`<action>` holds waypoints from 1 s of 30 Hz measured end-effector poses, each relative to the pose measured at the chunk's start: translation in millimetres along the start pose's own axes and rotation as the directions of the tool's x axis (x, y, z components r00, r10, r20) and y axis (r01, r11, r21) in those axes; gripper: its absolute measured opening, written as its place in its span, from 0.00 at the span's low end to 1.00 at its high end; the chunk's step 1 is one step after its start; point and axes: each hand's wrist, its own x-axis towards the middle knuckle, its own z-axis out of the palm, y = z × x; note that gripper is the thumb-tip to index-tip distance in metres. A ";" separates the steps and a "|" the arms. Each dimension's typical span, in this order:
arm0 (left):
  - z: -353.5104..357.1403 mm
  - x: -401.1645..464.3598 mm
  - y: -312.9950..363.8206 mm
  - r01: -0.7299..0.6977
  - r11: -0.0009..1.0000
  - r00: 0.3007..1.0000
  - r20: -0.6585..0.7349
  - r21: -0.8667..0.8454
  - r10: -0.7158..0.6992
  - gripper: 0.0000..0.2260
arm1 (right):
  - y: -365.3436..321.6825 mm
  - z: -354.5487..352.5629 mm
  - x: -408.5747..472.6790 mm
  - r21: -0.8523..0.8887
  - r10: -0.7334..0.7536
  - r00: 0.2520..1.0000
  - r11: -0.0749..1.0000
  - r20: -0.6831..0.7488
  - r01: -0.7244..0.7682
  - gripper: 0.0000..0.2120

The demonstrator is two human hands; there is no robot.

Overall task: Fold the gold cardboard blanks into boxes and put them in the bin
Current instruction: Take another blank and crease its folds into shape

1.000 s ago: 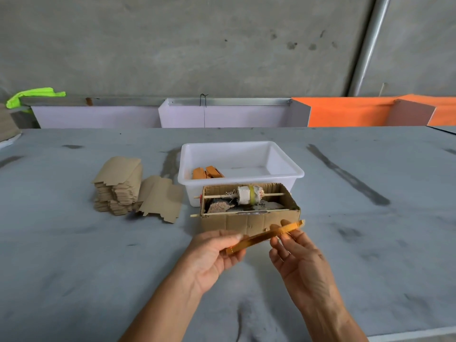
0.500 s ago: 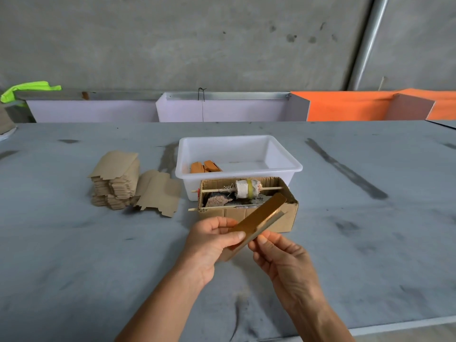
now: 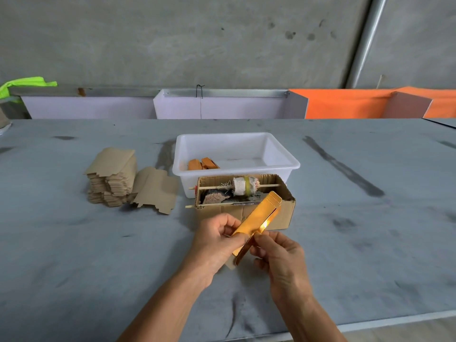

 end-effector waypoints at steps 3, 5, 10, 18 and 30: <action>-1.2 -3.2 -1.8 0.034 0.999 0.996 0.081 -0.033 -0.031 0.10 | 0.9 2.5 0.2 0.028 0.036 0.999 0.999 -0.037 -0.035 0.11; -3.3 -2.9 -2.8 0.053 0.998 0.995 0.085 -0.015 -0.051 0.11 | 0.8 2.2 -0.5 0.020 0.066 0.997 0.998 -0.026 -0.066 0.11; -15.5 1.0 2.6 0.067 0.998 0.989 0.133 0.018 -0.069 0.12 | -13.7 -8.0 3.1 -0.010 0.049 0.999 0.999 -0.010 -0.049 0.09; -13.5 2.8 0.7 0.076 0.954 0.985 -0.129 -0.290 -0.118 0.16 | -19.5 -7.1 5.6 0.119 0.075 0.997 0.990 -0.023 -0.072 0.06; 3.4 -1.7 -11.4 0.032 0.814 0.975 -0.160 -0.581 -0.153 0.03 | -14.8 6.9 -1.4 0.200 0.118 0.992 0.974 -0.037 -0.108 0.05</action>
